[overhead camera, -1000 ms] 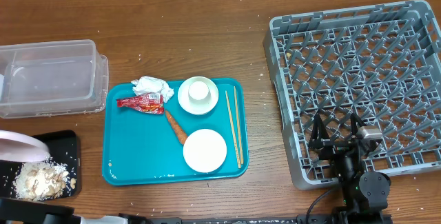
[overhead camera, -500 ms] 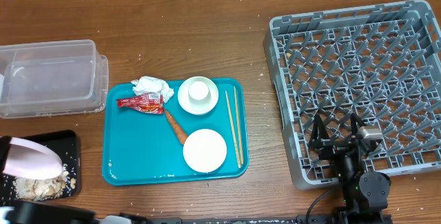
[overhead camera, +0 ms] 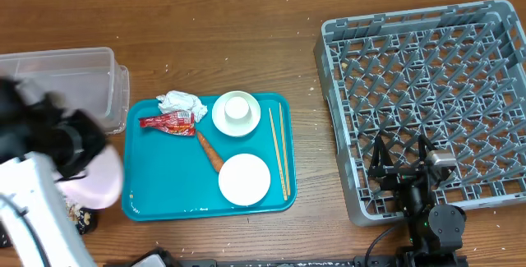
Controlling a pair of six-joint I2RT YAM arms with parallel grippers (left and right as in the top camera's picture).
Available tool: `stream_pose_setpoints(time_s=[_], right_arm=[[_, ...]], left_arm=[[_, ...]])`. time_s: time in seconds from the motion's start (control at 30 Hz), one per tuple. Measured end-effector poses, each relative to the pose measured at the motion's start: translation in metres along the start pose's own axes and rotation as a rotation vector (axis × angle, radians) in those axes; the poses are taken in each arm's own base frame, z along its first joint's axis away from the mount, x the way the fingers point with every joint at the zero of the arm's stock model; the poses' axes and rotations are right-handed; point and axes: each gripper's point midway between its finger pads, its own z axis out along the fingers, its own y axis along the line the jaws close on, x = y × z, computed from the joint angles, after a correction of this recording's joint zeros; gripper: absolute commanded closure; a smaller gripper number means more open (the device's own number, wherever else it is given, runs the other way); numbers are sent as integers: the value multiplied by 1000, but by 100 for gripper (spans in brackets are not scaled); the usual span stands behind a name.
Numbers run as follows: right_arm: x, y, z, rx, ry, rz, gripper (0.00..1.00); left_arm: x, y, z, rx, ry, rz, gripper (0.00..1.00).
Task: Sort waste into correct bins and load items into the dishwasher
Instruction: 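Set the emptied plate back on the teal tray, release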
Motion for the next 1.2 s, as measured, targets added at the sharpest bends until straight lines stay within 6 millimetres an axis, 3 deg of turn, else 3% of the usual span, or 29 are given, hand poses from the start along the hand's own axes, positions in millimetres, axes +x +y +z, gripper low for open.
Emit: stream_pose_setpoints(time_s=[0.27,0.37,0.57,0.73,0.8,0.9,1.2], right_arm=[[0,0,0,-1,0,0,0],[0,0,0,0,0,0,0],[0,0,0,0,1,0,0],[0,0,0,0,0,0,0],[0,0,0,0,0,0,0],[0,0,0,0,0,0,0],[0,0,0,0,0,0,0]], left_arm=[[38,-34,76,-112,138,184,96],[52,-36,106,-167,202,210,96],[65,-40,143,-235,289,244,96],[86,-47,159,-270,363,303,94],[96,-52,163,-281,383,332,78],[105,-58,165,-292,391,365,72],[107,-44,155,-351,421,352,60]])
